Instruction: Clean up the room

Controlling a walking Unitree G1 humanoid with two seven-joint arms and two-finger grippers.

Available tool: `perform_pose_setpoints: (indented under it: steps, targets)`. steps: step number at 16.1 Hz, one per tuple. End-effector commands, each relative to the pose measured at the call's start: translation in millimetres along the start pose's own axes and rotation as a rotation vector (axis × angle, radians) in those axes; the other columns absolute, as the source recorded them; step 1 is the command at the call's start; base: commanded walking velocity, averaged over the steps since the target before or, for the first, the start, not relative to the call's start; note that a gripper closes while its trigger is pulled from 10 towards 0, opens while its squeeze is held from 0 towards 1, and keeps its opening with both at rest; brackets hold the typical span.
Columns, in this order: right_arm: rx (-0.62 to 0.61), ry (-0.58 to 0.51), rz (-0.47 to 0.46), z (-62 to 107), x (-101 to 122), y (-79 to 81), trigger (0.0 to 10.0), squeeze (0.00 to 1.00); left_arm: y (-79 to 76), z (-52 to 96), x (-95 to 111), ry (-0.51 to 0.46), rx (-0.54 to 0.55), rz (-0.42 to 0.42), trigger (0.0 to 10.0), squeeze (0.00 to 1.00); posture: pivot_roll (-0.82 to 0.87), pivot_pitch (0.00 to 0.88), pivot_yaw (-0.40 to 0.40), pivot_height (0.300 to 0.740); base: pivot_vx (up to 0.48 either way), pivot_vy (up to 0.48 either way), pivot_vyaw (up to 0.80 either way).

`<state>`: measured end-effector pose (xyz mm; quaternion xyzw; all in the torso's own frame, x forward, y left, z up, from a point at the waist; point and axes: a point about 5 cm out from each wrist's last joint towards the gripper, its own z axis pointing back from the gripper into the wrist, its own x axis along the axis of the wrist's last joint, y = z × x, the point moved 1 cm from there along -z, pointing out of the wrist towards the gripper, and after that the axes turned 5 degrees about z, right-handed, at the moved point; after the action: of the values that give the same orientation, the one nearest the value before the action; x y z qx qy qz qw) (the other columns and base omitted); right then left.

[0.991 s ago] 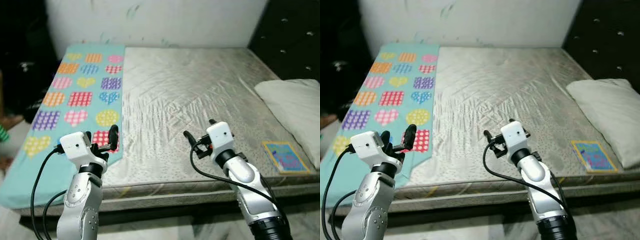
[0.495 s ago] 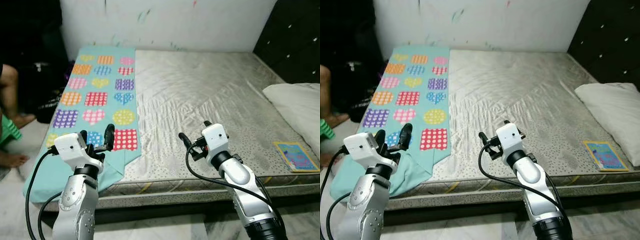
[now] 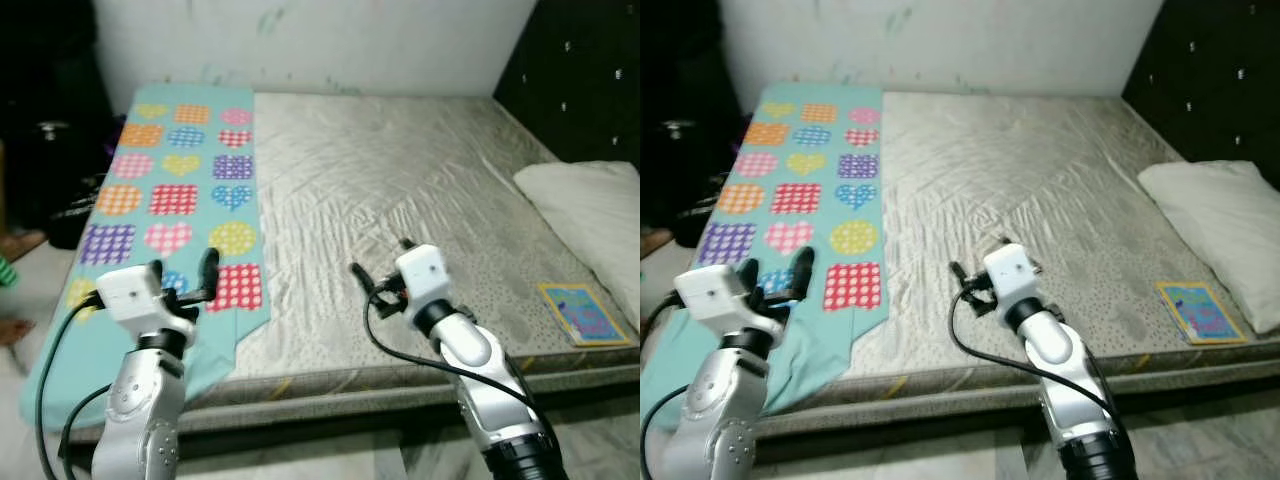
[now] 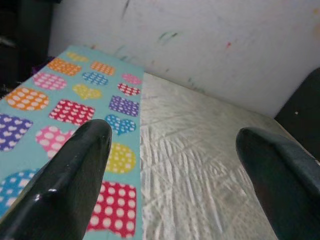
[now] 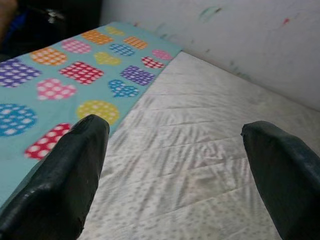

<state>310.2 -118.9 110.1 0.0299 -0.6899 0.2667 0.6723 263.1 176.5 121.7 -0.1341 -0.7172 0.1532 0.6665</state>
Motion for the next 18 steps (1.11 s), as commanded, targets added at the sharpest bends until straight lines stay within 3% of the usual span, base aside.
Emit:
perform_pose_setpoints:
  steps: [1,4,6,16,18]
  targets:
    - [-0.027,0.011,0.013,3.3,-2.6,-10.8,10.0,0.0,-10.4,-1.4,-3.2,0.01,-0.029,0.008,10.0,0.0,-0.13,0.032,-0.049,0.74,0.33,0.0,0.0]
    - [-0.027,0.012,0.013,3.3,-3.2,-10.1,10.0,0.0,-5.7,-3.8,-11.4,0.063,0.056,0.002,10.0,0.0,-0.13,0.029,-0.047,0.74,0.0,0.0,0.0]
    - [-0.028,0.012,0.014,3.2,-3.5,-10.4,10.0,0.0,-5.4,-4.1,-11.2,0.06,0.051,0.013,10.0,0.0,-0.13,0.029,-0.047,0.74,0.0,0.0,0.0]
    - [-0.028,0.018,0.015,4.0,-5.6,-10.5,10.0,0.0,-6.0,-3.6,-9.8,0.063,0.046,0.034,10.0,0.0,-0.13,0.036,-0.049,0.74,0.0,0.471,0.0]
    - [-0.031,0.018,0.021,3.9,-5.4,-10.8,10.0,0.0,-5.9,-3.8,-8.3,0.049,0.047,0.031,10.0,0.0,-0.13,0.036,-0.049,0.74,0.0,0.159,0.0]
